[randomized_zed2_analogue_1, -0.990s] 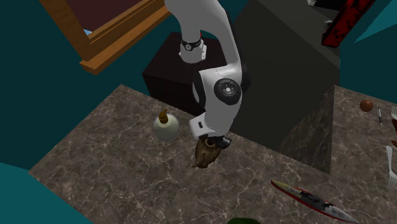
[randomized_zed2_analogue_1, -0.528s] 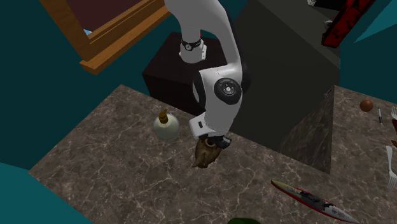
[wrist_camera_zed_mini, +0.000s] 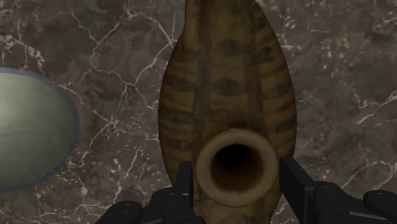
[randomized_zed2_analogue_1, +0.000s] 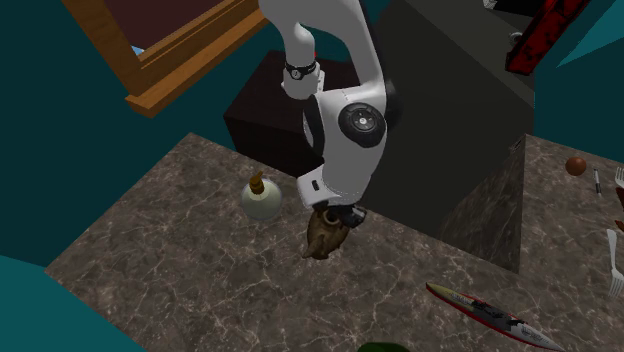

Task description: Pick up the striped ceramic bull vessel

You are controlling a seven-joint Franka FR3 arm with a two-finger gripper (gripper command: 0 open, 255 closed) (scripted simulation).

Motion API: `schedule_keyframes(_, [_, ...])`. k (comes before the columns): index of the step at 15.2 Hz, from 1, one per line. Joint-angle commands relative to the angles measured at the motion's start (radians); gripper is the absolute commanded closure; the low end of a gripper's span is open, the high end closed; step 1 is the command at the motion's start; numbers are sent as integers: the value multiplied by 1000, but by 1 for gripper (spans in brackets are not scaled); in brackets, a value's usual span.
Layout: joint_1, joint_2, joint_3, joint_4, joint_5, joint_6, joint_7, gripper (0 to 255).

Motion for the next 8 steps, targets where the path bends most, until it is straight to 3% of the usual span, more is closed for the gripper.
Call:
schedule_keyframes(1, [-2,-16,4,10,7,-24,-5,255])
schedule_keyframes(8, [-7,-53,13,25,22,-74,-17,255])
